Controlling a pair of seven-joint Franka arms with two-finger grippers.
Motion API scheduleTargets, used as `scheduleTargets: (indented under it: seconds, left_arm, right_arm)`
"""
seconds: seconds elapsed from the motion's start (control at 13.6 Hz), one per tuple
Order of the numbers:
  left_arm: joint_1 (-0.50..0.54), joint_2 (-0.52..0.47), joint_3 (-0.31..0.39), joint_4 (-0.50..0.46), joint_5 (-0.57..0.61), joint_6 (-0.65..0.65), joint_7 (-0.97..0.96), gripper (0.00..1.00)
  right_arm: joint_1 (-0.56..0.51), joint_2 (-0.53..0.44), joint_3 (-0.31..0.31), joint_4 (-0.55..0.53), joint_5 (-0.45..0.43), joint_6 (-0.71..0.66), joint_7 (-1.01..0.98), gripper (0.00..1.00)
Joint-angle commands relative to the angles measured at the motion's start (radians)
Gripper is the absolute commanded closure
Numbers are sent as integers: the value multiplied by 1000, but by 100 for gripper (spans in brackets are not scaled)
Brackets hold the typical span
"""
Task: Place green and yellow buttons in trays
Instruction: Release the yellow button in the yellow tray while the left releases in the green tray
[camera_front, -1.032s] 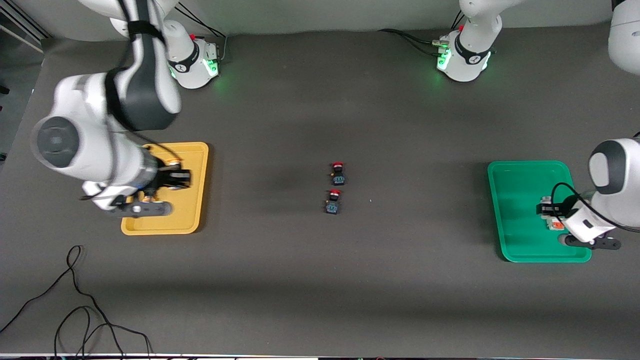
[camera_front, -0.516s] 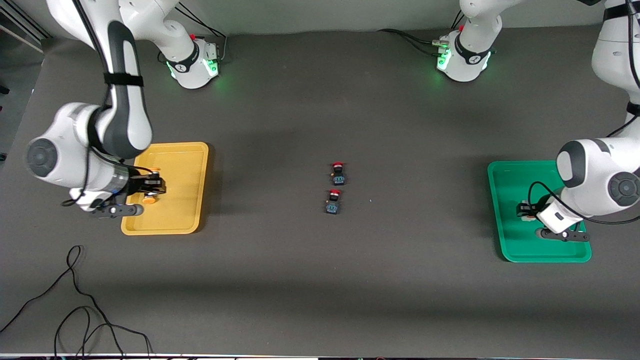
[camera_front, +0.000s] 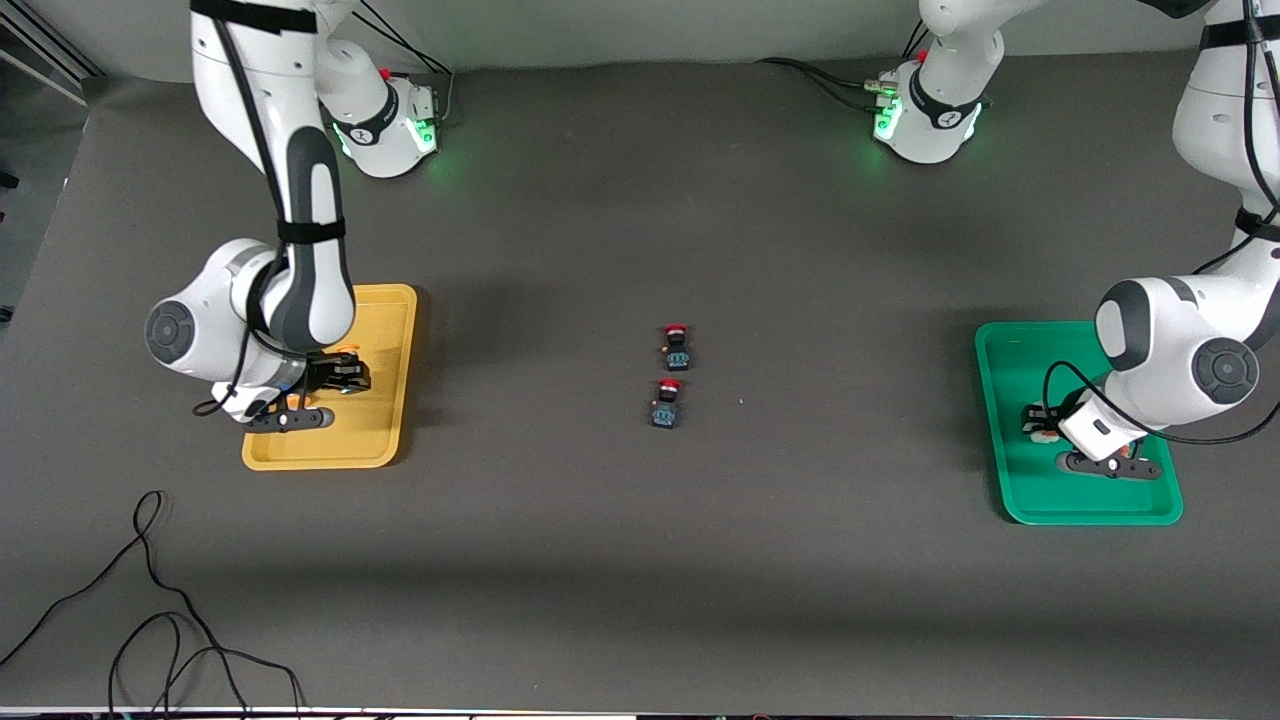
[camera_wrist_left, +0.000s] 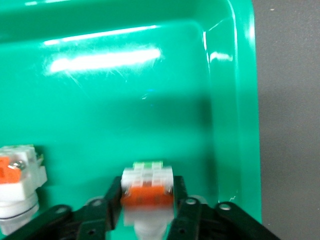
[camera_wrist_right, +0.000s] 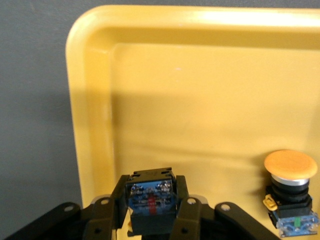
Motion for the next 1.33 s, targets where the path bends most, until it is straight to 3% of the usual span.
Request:
scheduleTargets:
  seconds: [0.0,0.07,0.15,0.37,0.59,0.96,1.03,1.11,1.25]
  left_arm:
    - [10,-46,-1,-14,16,-9,22,21]
    - [10,-77,-1,-14,16,-19,15,21]
    - [9,-112,-3,-6,14,-63,12,22]
    - [-2,-209,-9,96,14,-321,2,23]
    - [-7,-237,-26,253,2,-588,3,22]
    - [-8,-264,-70,470,-7,-880,6,21]
    - [-8,-264,-87,518,-13,-938,6,19]
    - [-5,-266,-96,559,-30,-1002,8,5]
    - [-8,-266,-96,607,-64,-1070,2,2]
  right_arm:
    - [6,14,-8,25,30,-5,-23,24]
    - [8,9,-8,29,30,-8,-16,5]
    - [9,-2,-8,43,30,-11,-8,0]
    - [11,-9,-46,140,-9,-173,36,0]
    - [25,-14,-102,288,-121,-349,139,0]
    - [28,-29,-189,543,-209,-647,199,0]
    - [29,-43,-200,578,-243,-681,198,0]
    - [29,-63,-206,601,-260,-710,198,0]
    - [31,-98,-208,629,-293,-735,198,0]
